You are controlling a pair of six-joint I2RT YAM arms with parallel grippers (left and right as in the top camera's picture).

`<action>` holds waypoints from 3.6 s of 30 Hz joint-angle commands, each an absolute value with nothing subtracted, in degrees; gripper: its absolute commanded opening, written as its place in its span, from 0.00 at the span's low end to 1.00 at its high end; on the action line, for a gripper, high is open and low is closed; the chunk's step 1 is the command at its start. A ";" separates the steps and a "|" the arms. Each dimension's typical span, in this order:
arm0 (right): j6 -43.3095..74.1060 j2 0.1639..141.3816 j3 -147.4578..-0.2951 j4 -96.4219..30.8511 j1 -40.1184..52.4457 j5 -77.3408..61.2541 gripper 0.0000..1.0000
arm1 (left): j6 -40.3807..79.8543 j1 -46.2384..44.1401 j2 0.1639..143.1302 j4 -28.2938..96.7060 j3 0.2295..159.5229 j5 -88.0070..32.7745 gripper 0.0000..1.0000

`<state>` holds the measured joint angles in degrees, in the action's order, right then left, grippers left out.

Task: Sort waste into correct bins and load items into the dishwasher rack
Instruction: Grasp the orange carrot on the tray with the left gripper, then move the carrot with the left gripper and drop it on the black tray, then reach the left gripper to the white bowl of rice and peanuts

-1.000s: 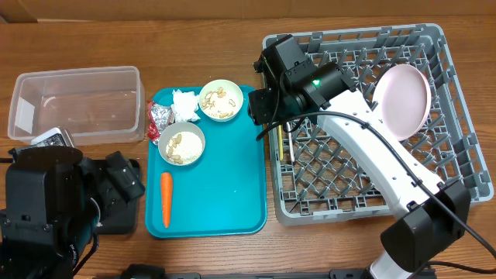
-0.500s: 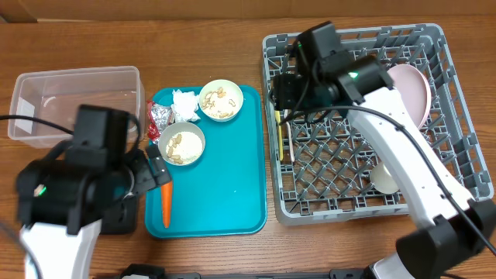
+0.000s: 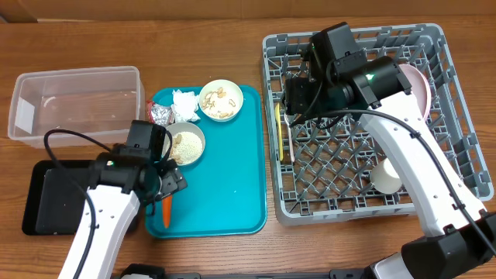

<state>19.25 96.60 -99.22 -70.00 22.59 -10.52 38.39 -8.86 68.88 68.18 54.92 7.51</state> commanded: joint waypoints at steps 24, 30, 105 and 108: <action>19.33 95.72 -100.25 -70.22 21.65 -9.93 0.64 | 34.37 -8.64 97.51 46.44 48.10 7.62 0.65; 19.33 95.72 -100.25 -70.24 21.65 -9.93 0.65 | 34.72 -8.64 97.36 45.67 48.16 7.84 0.36; 33.43 93.14 -100.25 -74.72 9.76 -10.48 0.83 | 2.28 0.43 70.46 54.19 60.58 -14.74 0.79; 28.91 91.24 -100.25 -74.70 7.18 -12.29 0.87 | 3.07 -7.97 73.10 53.69 60.58 -3.86 0.85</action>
<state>30.17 95.98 -99.22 -74.94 9.52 -10.52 8.16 -0.82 70.46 53.95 59.99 -11.70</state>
